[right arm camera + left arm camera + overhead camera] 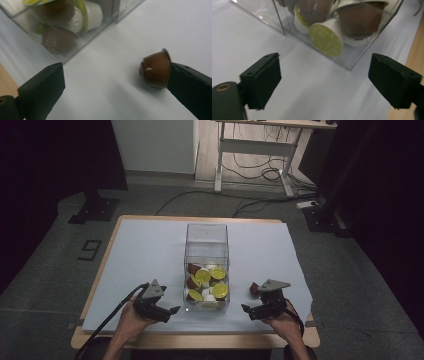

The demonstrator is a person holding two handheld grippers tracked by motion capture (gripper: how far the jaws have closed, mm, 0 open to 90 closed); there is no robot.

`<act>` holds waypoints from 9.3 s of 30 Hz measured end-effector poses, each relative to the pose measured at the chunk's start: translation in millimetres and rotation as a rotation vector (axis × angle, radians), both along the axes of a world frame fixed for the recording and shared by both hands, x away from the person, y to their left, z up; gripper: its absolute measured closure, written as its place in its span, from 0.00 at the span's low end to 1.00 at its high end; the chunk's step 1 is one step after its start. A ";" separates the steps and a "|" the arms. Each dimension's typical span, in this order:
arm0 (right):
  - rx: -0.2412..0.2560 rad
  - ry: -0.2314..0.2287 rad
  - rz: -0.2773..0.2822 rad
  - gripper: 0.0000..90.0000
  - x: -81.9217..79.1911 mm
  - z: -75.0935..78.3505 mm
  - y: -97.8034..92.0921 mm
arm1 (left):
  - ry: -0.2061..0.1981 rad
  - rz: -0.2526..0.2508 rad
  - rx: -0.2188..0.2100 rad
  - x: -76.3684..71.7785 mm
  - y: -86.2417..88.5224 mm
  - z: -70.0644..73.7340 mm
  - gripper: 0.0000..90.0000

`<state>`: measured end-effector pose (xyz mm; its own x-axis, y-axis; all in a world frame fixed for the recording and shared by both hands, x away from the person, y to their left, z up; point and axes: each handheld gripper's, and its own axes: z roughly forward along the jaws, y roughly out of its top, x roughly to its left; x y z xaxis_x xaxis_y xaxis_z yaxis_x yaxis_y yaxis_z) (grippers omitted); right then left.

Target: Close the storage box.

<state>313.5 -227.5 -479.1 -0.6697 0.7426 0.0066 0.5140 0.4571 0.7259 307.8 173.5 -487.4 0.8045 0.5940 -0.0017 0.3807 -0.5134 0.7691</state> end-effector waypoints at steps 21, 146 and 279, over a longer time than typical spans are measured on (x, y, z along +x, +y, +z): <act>0.029 0.008 0.131 0.20 -5.0 3.4 27.9 | -0.007 -0.023 -0.036 -0.7 -15.4 6.5 0.24; 0.048 -0.040 0.137 0.91 38.7 22.7 102.2 | 0.094 -0.007 0.131 20.2 4.4 -40.8 0.00; -0.091 -0.116 -0.025 0.09 42.1 41.0 21.6 | 0.093 -0.006 0.131 20.2 4.4 -41.0 0.00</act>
